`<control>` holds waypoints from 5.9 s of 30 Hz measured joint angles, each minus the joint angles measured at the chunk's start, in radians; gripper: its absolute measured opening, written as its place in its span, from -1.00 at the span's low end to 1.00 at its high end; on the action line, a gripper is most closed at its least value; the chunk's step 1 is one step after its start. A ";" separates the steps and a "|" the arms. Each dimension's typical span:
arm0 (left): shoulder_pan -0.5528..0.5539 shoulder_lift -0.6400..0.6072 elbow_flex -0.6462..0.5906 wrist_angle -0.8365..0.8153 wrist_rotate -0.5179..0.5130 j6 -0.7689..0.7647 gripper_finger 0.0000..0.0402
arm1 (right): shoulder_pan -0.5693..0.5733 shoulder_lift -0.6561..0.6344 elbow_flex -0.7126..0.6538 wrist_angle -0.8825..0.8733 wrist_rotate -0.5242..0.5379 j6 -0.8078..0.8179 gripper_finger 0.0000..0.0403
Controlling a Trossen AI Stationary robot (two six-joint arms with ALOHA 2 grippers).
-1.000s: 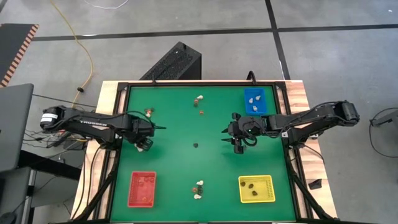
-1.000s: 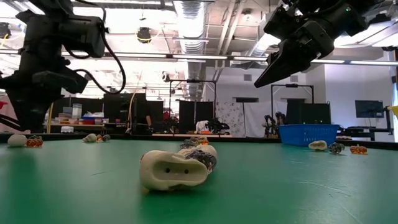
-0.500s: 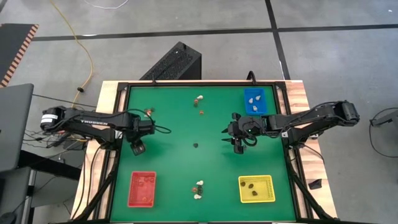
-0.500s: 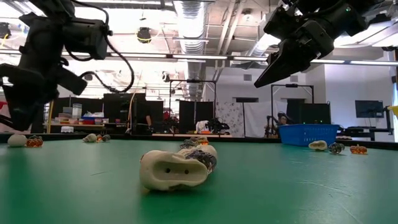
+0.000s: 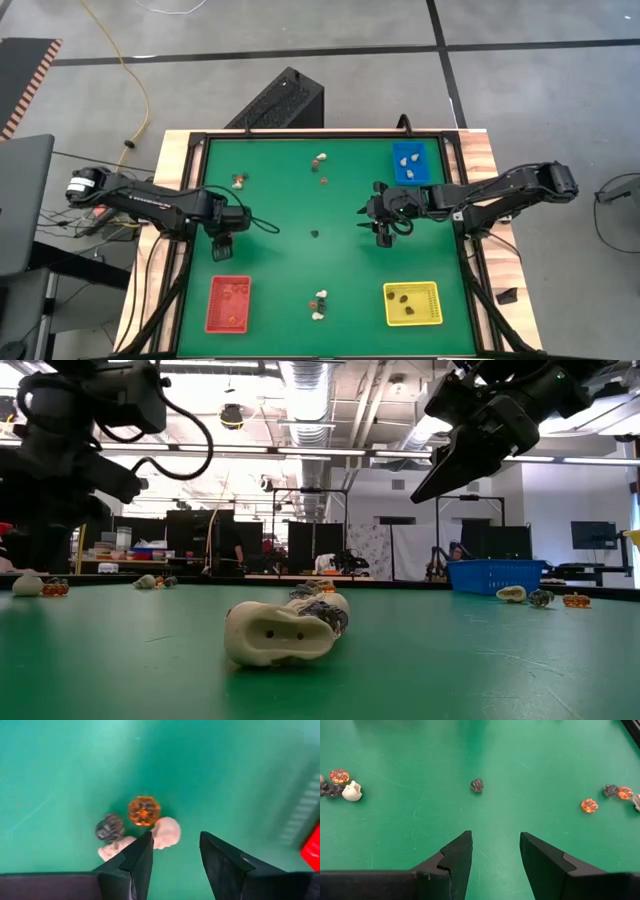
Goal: Sort Halloween decoration
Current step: Put the white skull toy into the blue bin, then put the black skull toy into the yellow bin
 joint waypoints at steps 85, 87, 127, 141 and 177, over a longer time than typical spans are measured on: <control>-0.118 0.347 0.320 1.025 -0.093 0.321 -0.66 | 0.001 -0.012 0.000 -0.123 0.000 0.002 -0.03; -0.124 0.401 0.321 1.131 -0.093 0.371 -0.66 | 0.001 -0.028 0.001 -0.131 0.000 0.002 -0.03; 0.335 1.511 1.521 1.375 0.011 0.442 -0.68 | 0.032 -0.485 -0.053 -0.279 0.552 0.222 -0.03; 0.354 1.608 1.696 1.293 -0.025 0.368 -0.44 | 0.048 -0.482 -0.053 -0.266 0.552 0.221 -0.03; 0.309 1.124 1.696 -0.510 -0.400 0.433 -0.10 | 0.153 -0.339 -0.053 -0.288 0.363 0.203 -0.03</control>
